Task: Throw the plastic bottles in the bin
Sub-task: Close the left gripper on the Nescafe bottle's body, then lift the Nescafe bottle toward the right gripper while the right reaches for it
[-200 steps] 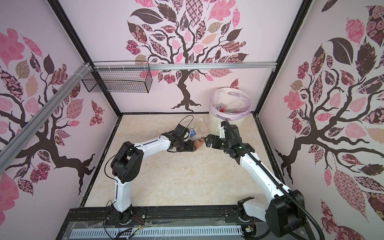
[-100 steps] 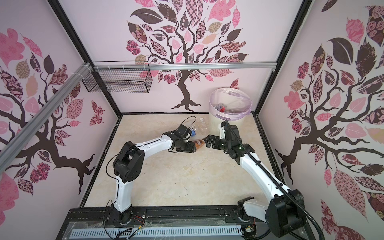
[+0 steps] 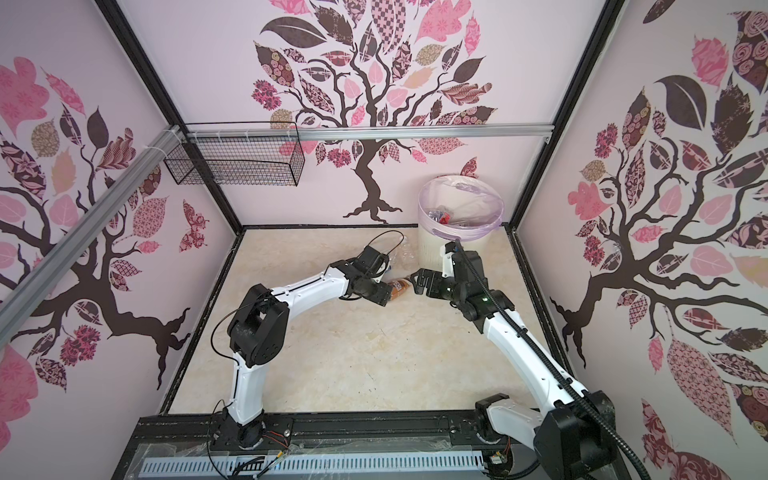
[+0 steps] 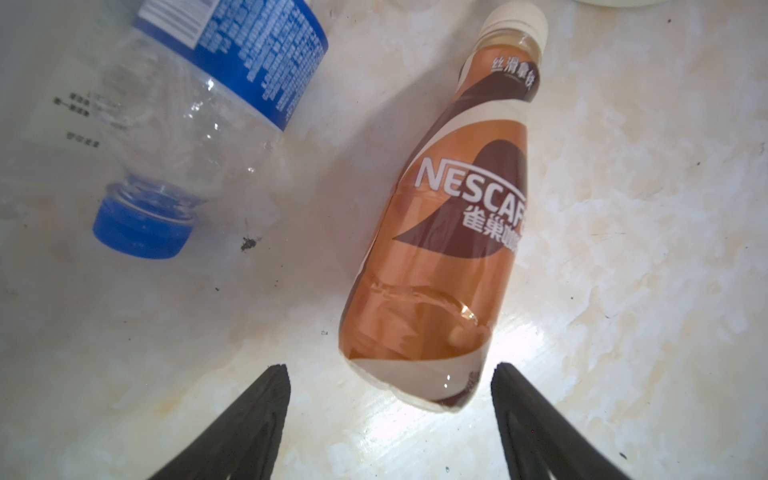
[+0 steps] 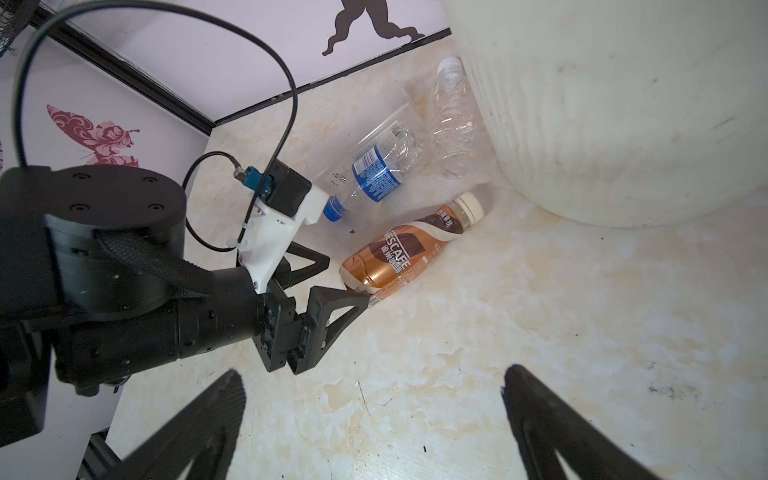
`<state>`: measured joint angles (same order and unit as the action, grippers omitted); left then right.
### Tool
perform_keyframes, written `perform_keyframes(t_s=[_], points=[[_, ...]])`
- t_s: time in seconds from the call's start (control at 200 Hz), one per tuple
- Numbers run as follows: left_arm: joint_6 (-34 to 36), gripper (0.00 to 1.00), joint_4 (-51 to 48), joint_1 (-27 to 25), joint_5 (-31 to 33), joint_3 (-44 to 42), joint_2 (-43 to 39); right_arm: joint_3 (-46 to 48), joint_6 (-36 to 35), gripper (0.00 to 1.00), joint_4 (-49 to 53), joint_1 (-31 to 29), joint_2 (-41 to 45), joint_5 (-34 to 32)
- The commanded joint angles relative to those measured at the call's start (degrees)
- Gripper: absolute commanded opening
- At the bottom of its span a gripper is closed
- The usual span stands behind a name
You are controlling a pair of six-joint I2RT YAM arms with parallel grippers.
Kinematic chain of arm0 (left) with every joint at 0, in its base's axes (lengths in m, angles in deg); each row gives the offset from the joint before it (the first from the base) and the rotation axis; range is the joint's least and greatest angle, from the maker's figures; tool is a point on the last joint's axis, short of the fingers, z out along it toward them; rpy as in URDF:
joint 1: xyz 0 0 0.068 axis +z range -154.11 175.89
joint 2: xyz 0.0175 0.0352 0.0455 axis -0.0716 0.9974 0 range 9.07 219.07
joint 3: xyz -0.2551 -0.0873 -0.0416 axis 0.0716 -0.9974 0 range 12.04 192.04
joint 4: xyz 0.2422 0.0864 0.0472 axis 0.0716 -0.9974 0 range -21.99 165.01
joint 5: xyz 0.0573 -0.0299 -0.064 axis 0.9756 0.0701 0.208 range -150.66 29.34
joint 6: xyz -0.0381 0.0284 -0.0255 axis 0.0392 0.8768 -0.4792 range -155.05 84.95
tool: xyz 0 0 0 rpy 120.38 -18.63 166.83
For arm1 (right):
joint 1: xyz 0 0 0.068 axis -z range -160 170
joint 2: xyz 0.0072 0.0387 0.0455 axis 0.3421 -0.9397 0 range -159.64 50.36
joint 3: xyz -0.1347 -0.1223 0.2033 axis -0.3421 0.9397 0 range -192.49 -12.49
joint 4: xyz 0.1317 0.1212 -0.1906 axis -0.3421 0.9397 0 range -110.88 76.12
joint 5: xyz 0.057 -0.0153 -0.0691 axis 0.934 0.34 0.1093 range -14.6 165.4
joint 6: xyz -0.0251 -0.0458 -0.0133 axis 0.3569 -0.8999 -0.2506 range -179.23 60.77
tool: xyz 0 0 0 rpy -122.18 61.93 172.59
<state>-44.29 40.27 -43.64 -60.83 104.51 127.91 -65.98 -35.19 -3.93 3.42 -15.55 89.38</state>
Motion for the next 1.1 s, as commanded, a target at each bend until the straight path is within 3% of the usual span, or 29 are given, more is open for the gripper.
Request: perform_keyframes(t_s=[0.0,0.165,0.37,0.595,0.74,1.095], points=[[4.16,0.81,3.08,-0.2,0.23,2.42,0.76,-0.37,-0.39,1.0,1.16,0.49,2.01,0.35],[5.54,0.8,4.15,-0.29,-3.64,3.57,2.87,-0.21,-0.3,1.0,1.42,0.53,2.36,0.44],[5.09,0.78,6.55,-0.64,-3.68,2.59,4.28,-0.21,-0.22,1.0,1.49,0.69,2.29,0.52],[3.38,0.67,6.99,-0.95,-5.82,1.16,4.77,-0.21,-0.21,0.99,1.16,0.74,1.75,0.79],[0.18,0.52,9.13,-0.95,-8.38,-2.96,2.18,-0.17,0.27,0.99,0.73,0.76,1.41,1.35],[-12.73,0.5,15.75,-0.61,-14.61,-13.59,-6.12,0.69,1.1,0.99,-0.02,0.78,0.95,2.26]])
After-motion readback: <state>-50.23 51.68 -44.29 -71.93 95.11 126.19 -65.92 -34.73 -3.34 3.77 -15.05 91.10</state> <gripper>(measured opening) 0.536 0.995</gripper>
